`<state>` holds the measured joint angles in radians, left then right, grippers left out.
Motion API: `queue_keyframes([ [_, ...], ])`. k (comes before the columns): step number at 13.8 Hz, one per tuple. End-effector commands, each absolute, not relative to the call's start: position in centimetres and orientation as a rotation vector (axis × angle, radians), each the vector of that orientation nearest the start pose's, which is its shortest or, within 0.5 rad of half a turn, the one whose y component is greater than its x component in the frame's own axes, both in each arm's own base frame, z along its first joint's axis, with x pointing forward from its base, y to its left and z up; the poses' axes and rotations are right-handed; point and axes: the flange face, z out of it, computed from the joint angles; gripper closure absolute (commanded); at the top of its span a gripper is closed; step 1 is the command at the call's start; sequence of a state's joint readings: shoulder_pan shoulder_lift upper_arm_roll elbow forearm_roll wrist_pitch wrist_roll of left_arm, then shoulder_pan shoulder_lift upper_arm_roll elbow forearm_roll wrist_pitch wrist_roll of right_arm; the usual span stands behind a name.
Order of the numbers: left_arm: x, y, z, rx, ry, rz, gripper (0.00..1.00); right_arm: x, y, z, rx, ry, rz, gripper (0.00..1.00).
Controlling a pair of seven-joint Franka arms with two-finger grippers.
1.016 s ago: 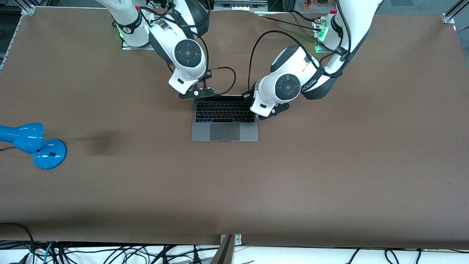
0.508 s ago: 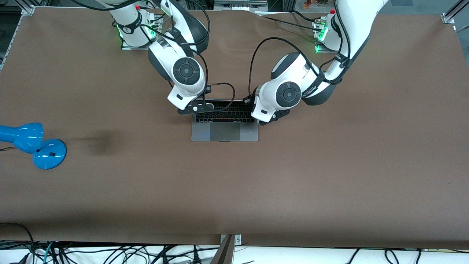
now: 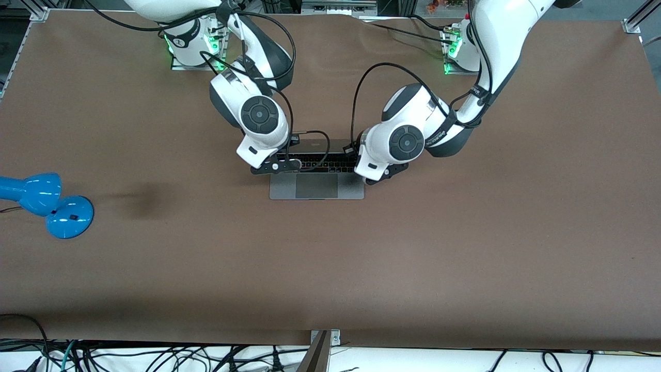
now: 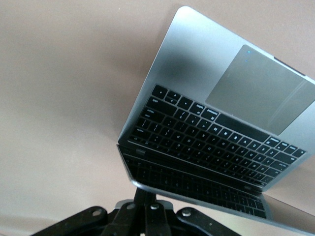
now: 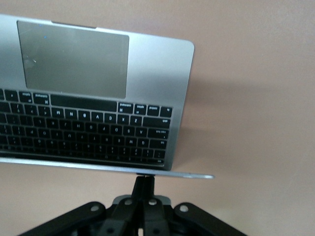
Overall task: Close laptop with both arms from behind
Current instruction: 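Push the screen forward with both grippers, folding it toward the keyboard, then press the closed lid down with both grippers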
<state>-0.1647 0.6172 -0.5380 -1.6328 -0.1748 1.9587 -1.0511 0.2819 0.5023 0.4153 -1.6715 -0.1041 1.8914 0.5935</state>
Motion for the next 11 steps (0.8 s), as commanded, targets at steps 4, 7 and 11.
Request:
queue_keyframes([
  [4, 54.4, -40.5, 27.5, -3.091, -0.741, 0.755, 1.0, 54.0, 39.2, 28.9, -3.163, -0.2, 0.364, 1.0],
  [7, 54.8, -40.5, 26.7, -3.107, -0.759, 0.741, 1.0, 55.2, 38.6, 27.5, -3.173, -0.19, 0.352, 1.0],
  [11, 55.4, -40.0, 25.1, -3.11, -0.795, 0.725, 1.0, 56.6, 38.3, 25.5, -3.175, -0.17, 0.348, 1.0],
])
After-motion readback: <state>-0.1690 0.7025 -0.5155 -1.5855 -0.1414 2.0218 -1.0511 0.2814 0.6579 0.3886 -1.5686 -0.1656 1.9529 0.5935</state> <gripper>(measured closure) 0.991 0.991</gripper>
